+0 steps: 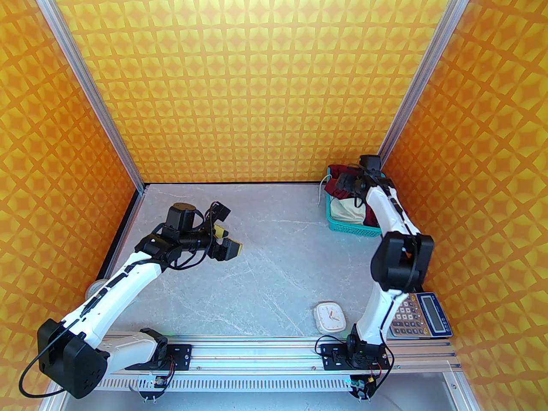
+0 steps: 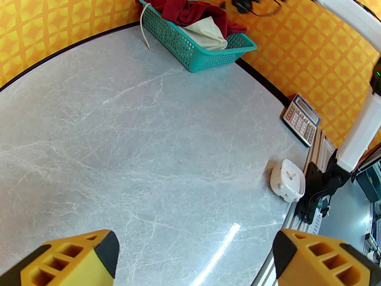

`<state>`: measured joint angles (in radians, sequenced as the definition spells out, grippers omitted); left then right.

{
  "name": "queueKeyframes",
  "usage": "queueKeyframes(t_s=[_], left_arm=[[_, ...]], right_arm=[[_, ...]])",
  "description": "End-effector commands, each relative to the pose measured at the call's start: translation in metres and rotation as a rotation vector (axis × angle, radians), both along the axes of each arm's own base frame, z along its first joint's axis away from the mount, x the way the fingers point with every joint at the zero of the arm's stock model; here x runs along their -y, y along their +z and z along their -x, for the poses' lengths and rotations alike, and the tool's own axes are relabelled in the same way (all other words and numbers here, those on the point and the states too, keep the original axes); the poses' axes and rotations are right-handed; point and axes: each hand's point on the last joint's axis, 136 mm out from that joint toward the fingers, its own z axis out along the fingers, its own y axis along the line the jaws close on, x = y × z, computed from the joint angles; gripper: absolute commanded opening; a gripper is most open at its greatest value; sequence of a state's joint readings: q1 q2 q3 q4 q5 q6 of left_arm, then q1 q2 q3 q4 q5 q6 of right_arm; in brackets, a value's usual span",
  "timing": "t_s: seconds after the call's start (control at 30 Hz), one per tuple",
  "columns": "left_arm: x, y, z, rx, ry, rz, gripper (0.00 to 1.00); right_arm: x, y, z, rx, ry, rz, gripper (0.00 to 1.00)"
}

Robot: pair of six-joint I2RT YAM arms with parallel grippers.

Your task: Fold and stack the mixed laundry pile

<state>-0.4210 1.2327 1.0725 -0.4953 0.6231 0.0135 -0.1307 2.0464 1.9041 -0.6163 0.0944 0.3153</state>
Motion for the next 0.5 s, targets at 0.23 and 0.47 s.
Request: queueKeyframes(t_s=[0.23, 0.47], left_arm=[[0.003, -0.025, 0.003, -0.031, -0.051, -0.034, 0.90], [0.004, -0.026, 0.004, -0.030, -0.053, -0.033, 0.89]], right_arm=[[0.012, -0.045, -0.046, -0.010, -0.061, -0.011, 0.49], [0.002, -0.003, -0.045, 0.157, -0.021, -0.031, 0.00]])
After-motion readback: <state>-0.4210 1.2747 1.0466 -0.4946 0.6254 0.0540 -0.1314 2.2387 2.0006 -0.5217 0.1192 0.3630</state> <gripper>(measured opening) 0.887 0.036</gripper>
